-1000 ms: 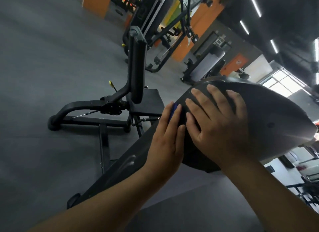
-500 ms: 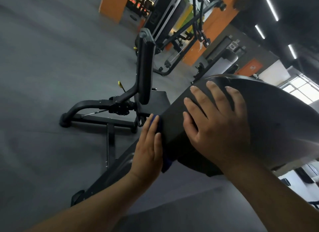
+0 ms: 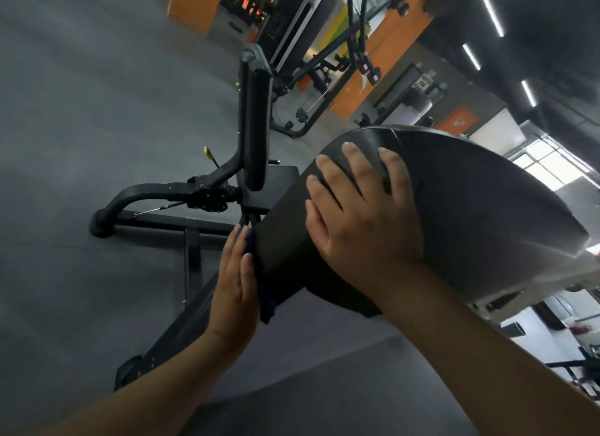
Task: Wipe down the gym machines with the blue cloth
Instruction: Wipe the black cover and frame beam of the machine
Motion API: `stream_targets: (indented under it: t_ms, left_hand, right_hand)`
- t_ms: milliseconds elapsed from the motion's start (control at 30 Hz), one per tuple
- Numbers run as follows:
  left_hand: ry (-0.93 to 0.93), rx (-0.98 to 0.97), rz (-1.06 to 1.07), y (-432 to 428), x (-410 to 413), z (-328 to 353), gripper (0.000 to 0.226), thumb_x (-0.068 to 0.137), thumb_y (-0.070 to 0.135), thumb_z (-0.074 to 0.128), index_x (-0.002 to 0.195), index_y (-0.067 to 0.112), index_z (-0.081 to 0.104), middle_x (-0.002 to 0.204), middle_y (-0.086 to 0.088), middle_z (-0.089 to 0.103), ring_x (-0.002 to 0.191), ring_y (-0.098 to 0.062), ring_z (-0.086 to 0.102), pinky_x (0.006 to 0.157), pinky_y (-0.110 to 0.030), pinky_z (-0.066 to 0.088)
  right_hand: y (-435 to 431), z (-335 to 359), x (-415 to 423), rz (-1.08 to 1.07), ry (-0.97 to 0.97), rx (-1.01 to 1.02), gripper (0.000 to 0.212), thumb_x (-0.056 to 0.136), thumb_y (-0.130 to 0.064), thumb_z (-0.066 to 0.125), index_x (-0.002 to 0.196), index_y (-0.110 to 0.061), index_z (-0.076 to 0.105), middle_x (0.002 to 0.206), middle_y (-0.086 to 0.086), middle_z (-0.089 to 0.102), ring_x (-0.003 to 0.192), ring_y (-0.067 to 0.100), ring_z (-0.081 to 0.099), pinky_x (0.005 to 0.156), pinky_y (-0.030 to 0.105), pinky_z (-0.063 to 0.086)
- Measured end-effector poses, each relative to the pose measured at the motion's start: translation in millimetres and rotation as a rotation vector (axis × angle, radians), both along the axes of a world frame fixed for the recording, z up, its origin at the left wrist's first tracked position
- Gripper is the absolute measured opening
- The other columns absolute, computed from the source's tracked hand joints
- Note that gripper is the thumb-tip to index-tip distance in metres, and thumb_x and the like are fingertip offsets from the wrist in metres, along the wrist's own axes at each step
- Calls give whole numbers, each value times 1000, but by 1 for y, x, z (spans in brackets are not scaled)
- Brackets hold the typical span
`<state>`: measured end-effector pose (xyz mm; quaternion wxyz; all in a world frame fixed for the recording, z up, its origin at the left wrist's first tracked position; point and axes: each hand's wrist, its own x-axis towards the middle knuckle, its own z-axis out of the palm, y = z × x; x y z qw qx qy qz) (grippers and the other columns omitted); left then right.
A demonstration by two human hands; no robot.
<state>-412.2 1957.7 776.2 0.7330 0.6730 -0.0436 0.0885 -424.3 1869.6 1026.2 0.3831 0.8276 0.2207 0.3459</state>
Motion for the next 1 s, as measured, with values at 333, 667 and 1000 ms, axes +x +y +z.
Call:
stream_targets:
  t_ms: [333,667,1000]
  left_hand:
    - [6,-34,46,-5,-16,17,52,120,33,32,171,24,33,180,11,21,157,15,18,120,-1,18]
    - [-197,44,-43,3,-25,45,57,118,39,30,173,24,23,182,15,9,167,-6,14,136,-32,21]
    - [-300,148,-66,17,-12,28,54,119,22,41,172,17,28,183,6,15,168,-11,18,135,-35,25]
  right_hand:
    - [15,-38,-6,-66,245,-104,50,115,-37,36,147,-9,63,157,17,58,158,38,39,131,63,16]
    - [6,-15,-8,-36,120,39,45,114,-33,44,138,-5,69,151,18,63,151,39,49,133,54,20]
    - [-3,-24,-4,90,56,37,38,110,-31,54,126,-4,76,143,18,69,143,41,57,125,55,36]
